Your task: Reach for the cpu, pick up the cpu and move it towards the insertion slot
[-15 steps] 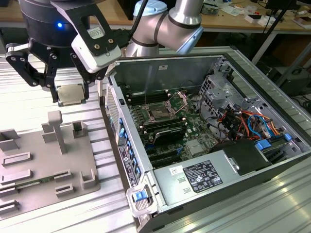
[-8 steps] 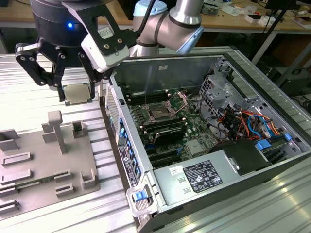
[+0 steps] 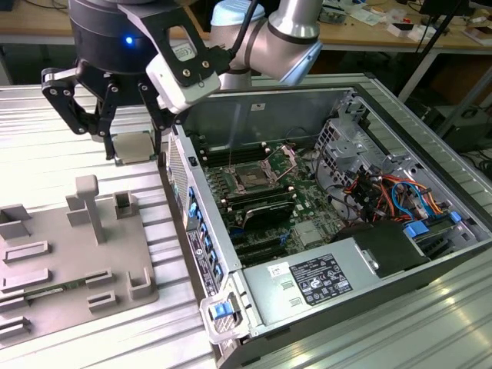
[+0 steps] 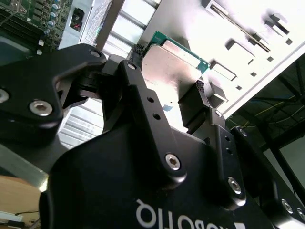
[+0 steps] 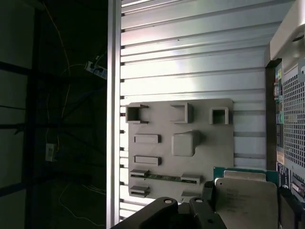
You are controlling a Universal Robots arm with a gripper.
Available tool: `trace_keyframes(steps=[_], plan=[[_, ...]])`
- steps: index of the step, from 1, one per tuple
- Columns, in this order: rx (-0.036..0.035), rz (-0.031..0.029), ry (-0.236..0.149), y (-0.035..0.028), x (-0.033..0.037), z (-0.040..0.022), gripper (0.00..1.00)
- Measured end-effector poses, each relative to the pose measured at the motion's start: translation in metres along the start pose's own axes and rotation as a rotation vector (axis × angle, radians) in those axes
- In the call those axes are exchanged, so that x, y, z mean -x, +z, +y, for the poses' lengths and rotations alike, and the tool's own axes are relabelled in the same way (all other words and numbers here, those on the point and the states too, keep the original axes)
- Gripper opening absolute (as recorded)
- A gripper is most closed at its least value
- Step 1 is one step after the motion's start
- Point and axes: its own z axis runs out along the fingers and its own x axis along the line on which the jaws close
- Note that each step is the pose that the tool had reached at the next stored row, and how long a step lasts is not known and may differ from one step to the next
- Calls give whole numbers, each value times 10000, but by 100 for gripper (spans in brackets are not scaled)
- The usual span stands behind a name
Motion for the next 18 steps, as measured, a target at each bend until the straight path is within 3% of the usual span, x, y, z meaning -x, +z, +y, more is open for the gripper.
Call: trace_keyframes(steps=[7,14,18], plan=[[-3,-1,4,18,161,5,55],[-16,0,7,33,384,30,55],[-15,-1,12,41,453,28,55]])
